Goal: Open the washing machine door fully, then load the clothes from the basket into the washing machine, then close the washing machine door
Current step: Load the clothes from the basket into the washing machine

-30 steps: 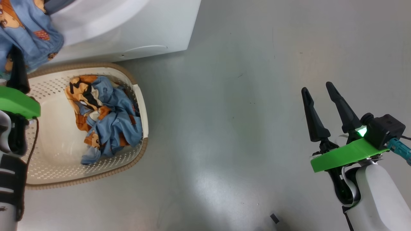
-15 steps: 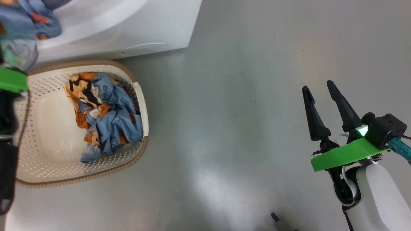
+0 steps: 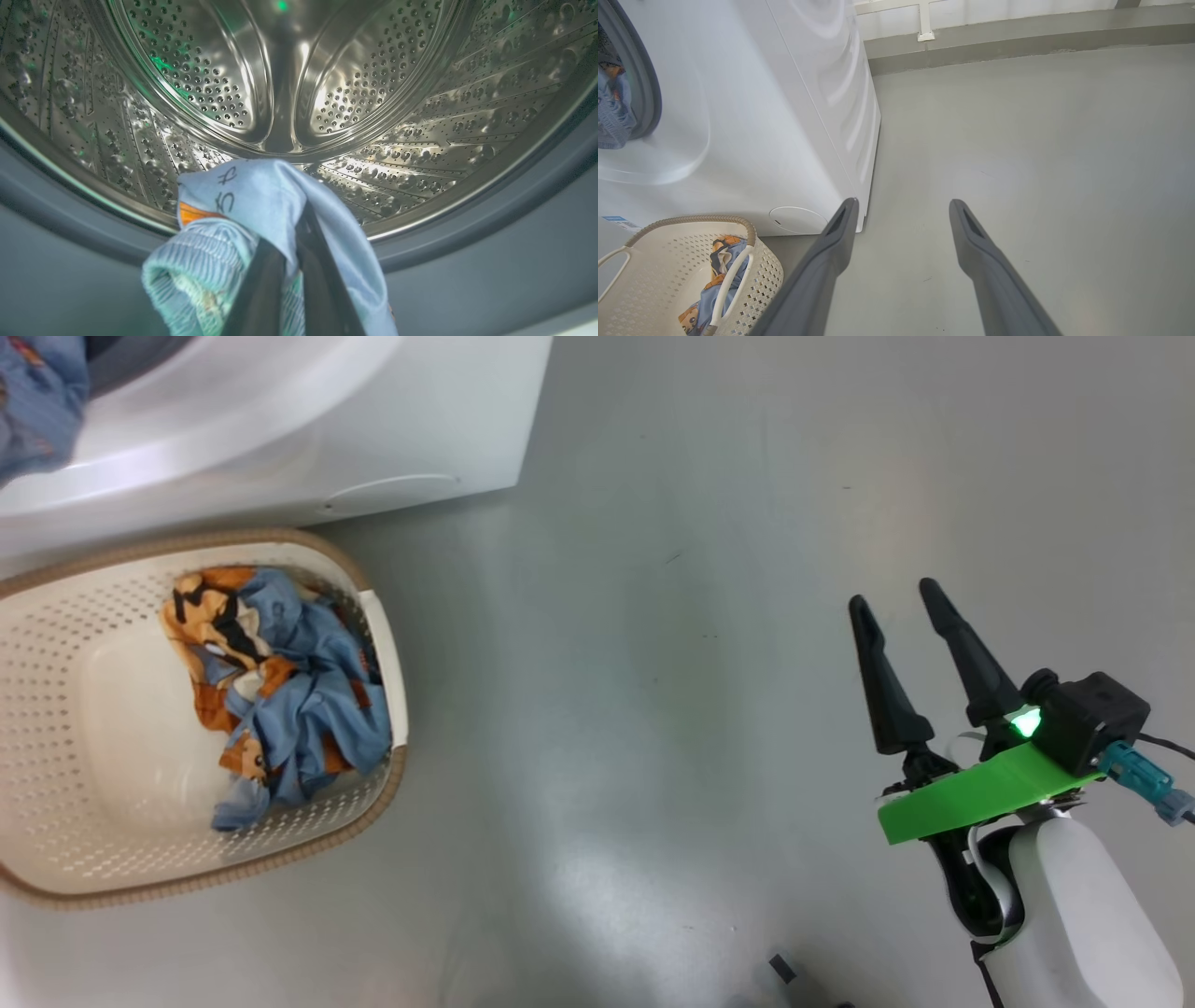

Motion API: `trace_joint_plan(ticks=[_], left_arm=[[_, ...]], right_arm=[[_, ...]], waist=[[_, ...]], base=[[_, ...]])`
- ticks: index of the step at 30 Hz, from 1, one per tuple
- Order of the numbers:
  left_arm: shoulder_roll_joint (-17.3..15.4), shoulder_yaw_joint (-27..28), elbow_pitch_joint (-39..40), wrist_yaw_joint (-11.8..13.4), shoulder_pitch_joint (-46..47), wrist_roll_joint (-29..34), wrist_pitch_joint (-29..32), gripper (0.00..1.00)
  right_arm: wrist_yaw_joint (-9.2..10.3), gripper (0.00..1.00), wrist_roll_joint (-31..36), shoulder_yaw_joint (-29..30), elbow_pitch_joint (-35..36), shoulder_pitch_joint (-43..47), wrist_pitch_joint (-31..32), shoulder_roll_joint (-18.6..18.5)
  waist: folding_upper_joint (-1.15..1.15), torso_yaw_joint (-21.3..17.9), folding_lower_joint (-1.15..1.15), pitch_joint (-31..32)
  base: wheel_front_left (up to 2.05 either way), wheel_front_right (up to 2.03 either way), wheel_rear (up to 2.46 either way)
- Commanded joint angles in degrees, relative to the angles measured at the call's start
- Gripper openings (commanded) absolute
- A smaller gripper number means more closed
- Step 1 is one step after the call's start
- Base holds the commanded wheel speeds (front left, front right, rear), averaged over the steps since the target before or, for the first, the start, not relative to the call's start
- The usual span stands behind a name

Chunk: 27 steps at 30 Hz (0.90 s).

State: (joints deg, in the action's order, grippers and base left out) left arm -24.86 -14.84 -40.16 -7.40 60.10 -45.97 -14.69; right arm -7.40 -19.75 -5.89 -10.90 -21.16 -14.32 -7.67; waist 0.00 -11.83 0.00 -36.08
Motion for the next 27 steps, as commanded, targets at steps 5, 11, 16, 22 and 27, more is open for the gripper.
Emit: trace_joint_plan(ticks=[5,11,16,22,27], left_arm=[[-5.3,-0.8,-3.1,-0.1,9.4,3.2,-0.3,0.0],[-5.2,7.2,2.5,-0.1,12.3,12.9,-0.3,0.0],[-3.0,5.7,-8.5,-0.1,10.3,15.8,-0.3,1.0],[-1.8,5.7,-12.5,-0.1,10.2,15.2,-0.3,1.0],[-1.6,4.6,-12.9,-0.1,9.2,14.8,-0.3,1.0]], right_arm=[[-0.09,1.0,0.0,-2.3,0.9,1.8,-0.7,0.1],[-0.09,1.0,-0.1,-3.3,1.1,2.0,-0.7,0.2],[-0.09,1.0,-0.3,-3.9,1.0,2.7,-0.7,0.1],[-0.09,1.0,-0.4,-3.7,1.2,2.6,-0.7,0.0],[-0.09,1.0,-0.4,-3.4,1.1,2.6,-0.7,-0.2]], waist=[[0.0,-2.0,0.0,1.0],[0.0,-3.4,0.0,1.1],[0.0,-3.7,0.0,1.7],[0.0,-3.6,0.0,1.5],[0.0,-3.0,0.0,1.9]], base=[[0.0,0.0,0.0],[0.0,0.0,0.0],[0.0,0.0,0.0],[0.0,0.0,0.0],[0.0,0.0,0.0]])
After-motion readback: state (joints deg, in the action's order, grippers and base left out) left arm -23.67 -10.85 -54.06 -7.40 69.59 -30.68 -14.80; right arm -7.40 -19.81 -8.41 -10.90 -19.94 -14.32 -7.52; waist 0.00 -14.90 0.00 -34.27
